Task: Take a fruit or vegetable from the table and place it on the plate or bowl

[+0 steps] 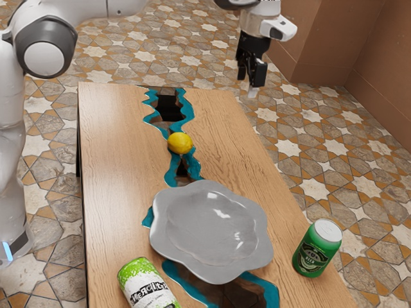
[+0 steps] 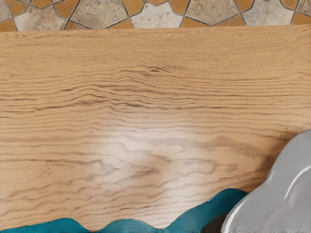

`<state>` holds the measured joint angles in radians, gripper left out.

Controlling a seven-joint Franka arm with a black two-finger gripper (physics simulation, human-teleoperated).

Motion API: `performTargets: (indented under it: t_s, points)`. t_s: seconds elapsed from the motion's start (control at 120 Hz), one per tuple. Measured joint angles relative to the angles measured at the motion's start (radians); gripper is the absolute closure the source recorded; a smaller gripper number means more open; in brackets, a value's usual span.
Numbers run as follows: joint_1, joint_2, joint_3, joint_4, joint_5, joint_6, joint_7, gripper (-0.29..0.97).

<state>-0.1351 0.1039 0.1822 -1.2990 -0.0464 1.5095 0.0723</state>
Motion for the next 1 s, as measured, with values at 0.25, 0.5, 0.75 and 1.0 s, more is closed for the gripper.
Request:
performTargets:
  t_s: [0.25,0.5,0.75,1.0]
  points:
    - [0.003,0.026,0.009,0.034,0.029,-0.064,0.090,0.00]
    - [-0.004,0.041,0.038,-0.107,0.009,-0.068,0.281,0.01]
    - [0.020,-0.021,0.103,-0.311,-0.049,0.005,0.258,0.01]
    - [0.000,-0.016,0.087,-0.463,0.024,0.200,0.262,0.01]
